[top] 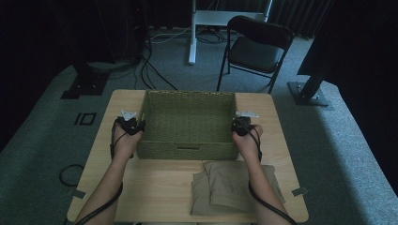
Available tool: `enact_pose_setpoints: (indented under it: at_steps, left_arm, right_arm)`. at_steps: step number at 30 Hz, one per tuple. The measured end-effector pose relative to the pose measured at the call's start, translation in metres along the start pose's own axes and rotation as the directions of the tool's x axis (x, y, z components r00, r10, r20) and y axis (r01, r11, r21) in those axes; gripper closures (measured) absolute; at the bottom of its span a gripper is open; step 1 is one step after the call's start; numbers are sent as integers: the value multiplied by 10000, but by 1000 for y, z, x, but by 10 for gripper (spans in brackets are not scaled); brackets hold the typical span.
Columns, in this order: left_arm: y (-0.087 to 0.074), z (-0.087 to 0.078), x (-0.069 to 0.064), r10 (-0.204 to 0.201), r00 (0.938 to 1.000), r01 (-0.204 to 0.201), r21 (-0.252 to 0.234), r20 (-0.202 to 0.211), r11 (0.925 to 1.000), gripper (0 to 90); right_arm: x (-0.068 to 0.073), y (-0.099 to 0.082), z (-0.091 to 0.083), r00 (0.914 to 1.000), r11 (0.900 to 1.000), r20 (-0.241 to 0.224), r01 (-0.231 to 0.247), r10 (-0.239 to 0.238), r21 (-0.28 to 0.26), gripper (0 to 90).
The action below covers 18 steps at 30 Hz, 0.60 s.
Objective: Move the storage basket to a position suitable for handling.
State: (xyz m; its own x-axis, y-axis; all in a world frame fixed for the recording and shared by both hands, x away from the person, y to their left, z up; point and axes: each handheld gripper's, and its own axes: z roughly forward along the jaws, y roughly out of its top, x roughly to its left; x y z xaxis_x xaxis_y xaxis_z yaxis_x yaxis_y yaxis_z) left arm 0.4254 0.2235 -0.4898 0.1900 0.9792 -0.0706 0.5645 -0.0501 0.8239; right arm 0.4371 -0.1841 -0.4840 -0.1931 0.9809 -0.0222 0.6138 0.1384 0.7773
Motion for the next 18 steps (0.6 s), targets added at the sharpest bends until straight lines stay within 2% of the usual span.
enact_pose_setpoints:
  at_steps: [18]
  left_arm:
    - [6, 14, -36, 7, 9998, -7, 7, 214, 10000, 801]
  right_arm:
    - [-39, -2, -3, 9997, 9999, 207, -92, 89, 126, 794]
